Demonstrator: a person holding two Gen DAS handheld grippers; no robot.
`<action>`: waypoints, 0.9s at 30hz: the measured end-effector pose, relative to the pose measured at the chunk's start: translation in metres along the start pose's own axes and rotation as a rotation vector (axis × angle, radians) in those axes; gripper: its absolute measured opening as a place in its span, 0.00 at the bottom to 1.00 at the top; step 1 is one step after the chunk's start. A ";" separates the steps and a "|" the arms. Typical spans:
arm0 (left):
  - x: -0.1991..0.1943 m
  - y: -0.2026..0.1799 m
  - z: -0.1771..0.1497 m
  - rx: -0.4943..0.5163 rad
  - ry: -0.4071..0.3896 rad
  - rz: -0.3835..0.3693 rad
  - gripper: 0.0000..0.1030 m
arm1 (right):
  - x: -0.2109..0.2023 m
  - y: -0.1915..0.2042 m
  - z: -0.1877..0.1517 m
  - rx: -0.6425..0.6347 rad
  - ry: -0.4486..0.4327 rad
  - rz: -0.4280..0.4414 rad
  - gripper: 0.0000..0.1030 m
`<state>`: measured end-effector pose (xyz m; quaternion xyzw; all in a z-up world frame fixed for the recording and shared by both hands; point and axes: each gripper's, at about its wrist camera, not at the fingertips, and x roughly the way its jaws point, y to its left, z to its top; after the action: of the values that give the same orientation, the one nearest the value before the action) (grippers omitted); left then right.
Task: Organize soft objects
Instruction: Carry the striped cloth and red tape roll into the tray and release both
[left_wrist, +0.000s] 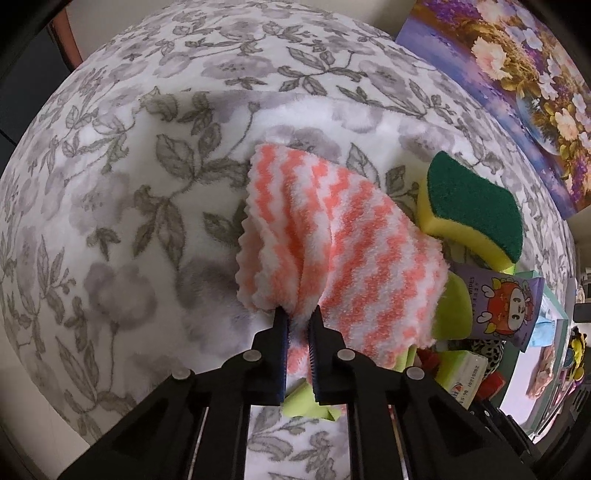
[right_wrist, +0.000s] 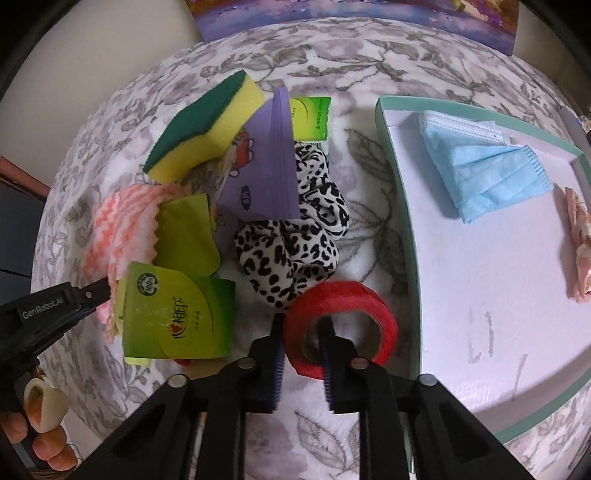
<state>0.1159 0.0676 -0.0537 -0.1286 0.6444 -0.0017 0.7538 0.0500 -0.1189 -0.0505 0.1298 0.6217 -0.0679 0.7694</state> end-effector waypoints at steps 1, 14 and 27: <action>-0.003 0.000 -0.001 -0.003 -0.004 -0.006 0.09 | -0.001 0.001 0.000 0.000 -0.001 0.001 0.14; -0.053 0.003 0.003 -0.019 -0.123 -0.104 0.08 | -0.042 -0.006 0.005 0.003 -0.090 0.047 0.10; -0.136 -0.004 -0.004 0.049 -0.369 -0.183 0.08 | -0.101 -0.018 0.005 0.025 -0.242 0.088 0.10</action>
<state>0.0898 0.0859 0.0784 -0.1663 0.4809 -0.0622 0.8586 0.0275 -0.1428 0.0472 0.1573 0.5171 -0.0570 0.8394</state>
